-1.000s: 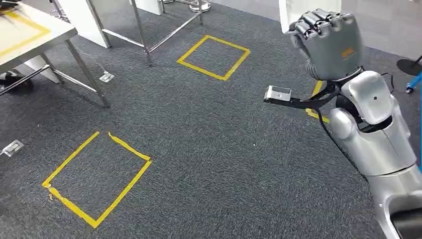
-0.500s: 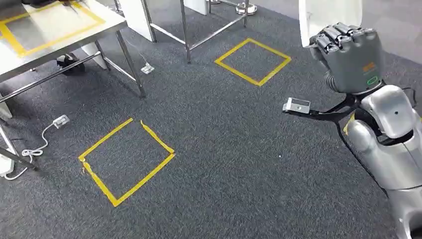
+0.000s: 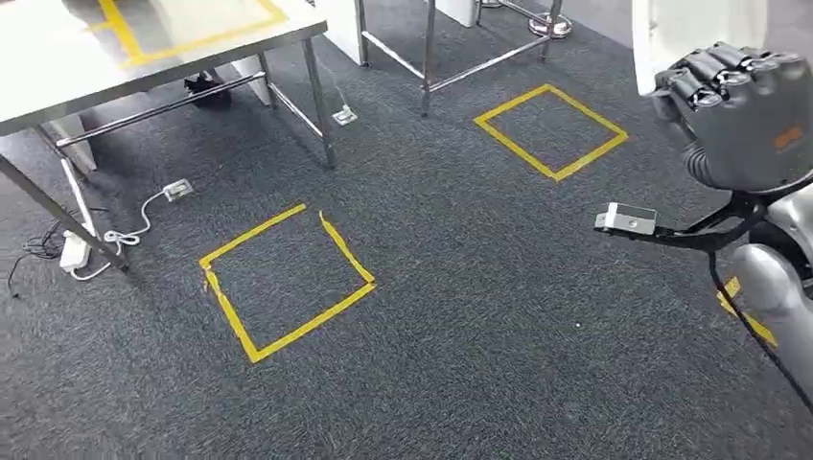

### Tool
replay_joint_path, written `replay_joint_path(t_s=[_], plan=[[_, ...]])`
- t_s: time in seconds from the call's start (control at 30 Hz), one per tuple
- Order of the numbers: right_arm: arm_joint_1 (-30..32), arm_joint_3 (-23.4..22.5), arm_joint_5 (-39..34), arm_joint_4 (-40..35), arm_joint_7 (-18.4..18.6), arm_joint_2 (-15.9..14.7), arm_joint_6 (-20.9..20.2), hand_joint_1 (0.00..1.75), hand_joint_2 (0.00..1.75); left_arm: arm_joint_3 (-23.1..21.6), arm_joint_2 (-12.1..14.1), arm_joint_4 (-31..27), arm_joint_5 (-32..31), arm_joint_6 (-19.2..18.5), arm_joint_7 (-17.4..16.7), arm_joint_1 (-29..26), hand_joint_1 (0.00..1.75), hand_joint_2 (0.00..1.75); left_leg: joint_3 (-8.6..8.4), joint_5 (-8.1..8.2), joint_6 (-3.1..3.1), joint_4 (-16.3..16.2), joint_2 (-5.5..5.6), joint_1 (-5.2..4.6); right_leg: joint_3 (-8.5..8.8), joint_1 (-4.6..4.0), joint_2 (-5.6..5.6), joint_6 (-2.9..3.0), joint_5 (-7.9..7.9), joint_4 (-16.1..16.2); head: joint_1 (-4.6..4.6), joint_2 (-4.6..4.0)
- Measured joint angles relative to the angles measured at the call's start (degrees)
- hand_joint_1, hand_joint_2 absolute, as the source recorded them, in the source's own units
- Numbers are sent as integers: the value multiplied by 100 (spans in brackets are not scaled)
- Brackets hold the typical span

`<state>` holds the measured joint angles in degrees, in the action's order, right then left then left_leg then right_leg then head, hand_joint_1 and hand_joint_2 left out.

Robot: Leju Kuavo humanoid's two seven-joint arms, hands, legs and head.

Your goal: Take the parts from the cabinet and place them on the table.

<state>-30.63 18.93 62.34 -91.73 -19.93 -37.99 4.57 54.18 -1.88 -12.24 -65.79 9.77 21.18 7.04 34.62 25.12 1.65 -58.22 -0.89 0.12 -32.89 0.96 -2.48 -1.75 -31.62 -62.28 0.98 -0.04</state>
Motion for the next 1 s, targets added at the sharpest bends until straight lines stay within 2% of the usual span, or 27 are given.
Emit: replay_joint_path(t_s=[0.03,0.07,0.1,0.13,0.17,0.2,0.23,0.27,0.3,0.4,0.43,0.47,0.5,0.53,0.57,0.6,0.63,0.67,0.7,0.73,0.77,0.8,0.83,0.87,0.9,0.93,1.0], plan=[[1,-4,2,0,2,-35,-4,175,175,0,0,0,2,0,2,10,0,175,8,-4,6,0,77,6,-210,0,150,-20,-218,-439,-28,0],[3,-4,15,0,4,-41,-13,175,175,0,-4,0,24,0,4,8,0,175,14,-4,11,-1,156,5,-452,2,205,-37,-418,-915,-33,0],[8,-2,31,0,4,-41,-31,175,175,0,-11,2,39,0,4,-3,0,175,22,-5,12,-11,244,3,-686,2,213,-45,-543,-1348,-31,0],[14,-4,61,2,7,-41,-33,175,175,0,-15,2,52,0,9,-13,0,175,26,-6,11,-22,323,3,-758,1,214,-44,-496,-1444,-33,0],[10,-2,112,2,11,-37,-33,175,175,0,-20,4,68,0,15,-23,0,175,27,-7,7,-34,406,4,-693,5,217,-37,-322,-1267,-33,0],[-12,-2,175,2,11,-26,-33,175,175,0,-31,4,94,0,22,-26,0,175,26,-6,0,-55,496,10,-499,15,238,-30,-49,-844,-33,0],[-60,7,239,13,7,-6,-33,175,175,0,-37,4,107,0,33,-24,0,175,27,-4,-18,-81,579,15,-249,32,316,-23,226,-315,-33,0],[-140,35,286,41,4,33,-33,175,175,0,-44,4,120,0,46,-21,0,175,41,1,-50,-104,653,18,-23,63,521,-17,404,168,-35,0],[-249,75,315,99,4,88,-33,175,175,0,-44,2,129,0,46,-7,0,175,99,1,-102,-130,720,-11,36,59,740,-19,279,316,-35,0],[-542,254,413,252,9,300,-48,175,175,0,-46,4,171,0,13,-33,0,175,160,-77,-244,-62,896,31,12,17,553,79,320,310,-35,0],[-648,330,437,311,9,392,-44,175,175,0,-44,4,197,0,15,-49,0,175,216,-98,-288,-51,950,27,25,55,485,138,359,350,-33,0],[-766,415,475,376,7,496,-28,175,175,0,-41,4,230,2,24,-61,0,175,217,-62,-297,-117,712,20,34,63,393,181,393,381,-35,0],[-859,481,518,467,13,583,2,175,175,2,-42,2,243,7,37,-49,0,175,330,102,-321,-326,390,-15,37,50,337,230,391,389,15,0],[-951,540,571,573,26,658,11,175,175,4,-42,2,258,9,44,-28,0,175,524,328,-349,-726,240,-7,36,36,260,249,387,388,13,0],[-1032,601,606,678,55,744,20,175,175,7,-42,2,275,9,46,-20,0,175,755,552,-367,-1216,171,5,36,20,187,262,381,388,13,0],[-1083,656,619,772,77,829,22,175,175,9,-46,4,282,7,44,-20,0,175,953,700,-380,-1629,154,9,36,13,112,269,376,386,13,0],[-1120,715,649,842,94,916,22,175,175,9,-50,7,282,7,42,-25,0,175,1056,723,-387,-1845,147,13,37,6,44,276,372,382,13,0],[-1160,774,665,907,94,991,22,175,175,11,-50,7,289,7,39,-28,0,175,1023,626,-386,-1775,141,15,41,-1,-21,278,365,380,15,0],[-1225,817,664,990,105,1058,22,175,175,13,-48,4,293,7,42,-27,0,175,839,406,-376,-1422,124,13,50,-8,-89,273,355,378,13,0],[-1305,853,662,1065,118,1115,22,175,175,17,-39,4,302,7,44,-27,0,175,559,152,-350,-896,70,5,64,-14,-165,263,341,375,13,0],[-1373,874,660,1115,120,1157,22,175,175,20,-33,2,306,7,48,-27,0,175,273,-54,-306,-375,-71,-13,86,-19,-223,252,322,373,13,0],[-1433,890,658,1161,122,1185,26,175,175,20,-31,2,306,7,50,-14,0,175,90,-1,-263,-81,-185,-47,84,-44,-240,215,299,372,13,0],[-1495,907,658,1216,127,1194,39,175,175,22,-31,2,306,7,52,-21,0,175,97,-38,-203,-56,-132,-58,83,-60,-282,189,290,360,0,0],[-1538,938,658,1277,125,1233,74,175,175,22,-31,4,306,0,50,-41,0,175,108,-39,-188,-69,-94,-56,92,-64,-322,173,297,371,4,0],[-1554,966,651,1337,137,1272,115,175,175,22,-31,4,295,-2,42,-65,0,175,89,-73,-196,-45,-75,-37,93,-94,-335,202,272,357,4,0],[-1560,990,645,1390,157,1290,160,175,175,22,-33,4,286,-7,26,-75,0,175,94,-67,-199,-45,-62,-44,107,-90,-332,265,293,374,2,0],[-1571,997,597,1508,188,1316,249,175,175,22,-33,4,267,-50,7,-77,0,175,101,-55,-179,-51,-47,-48,125,-88,-336,246,301,400,0,0]])
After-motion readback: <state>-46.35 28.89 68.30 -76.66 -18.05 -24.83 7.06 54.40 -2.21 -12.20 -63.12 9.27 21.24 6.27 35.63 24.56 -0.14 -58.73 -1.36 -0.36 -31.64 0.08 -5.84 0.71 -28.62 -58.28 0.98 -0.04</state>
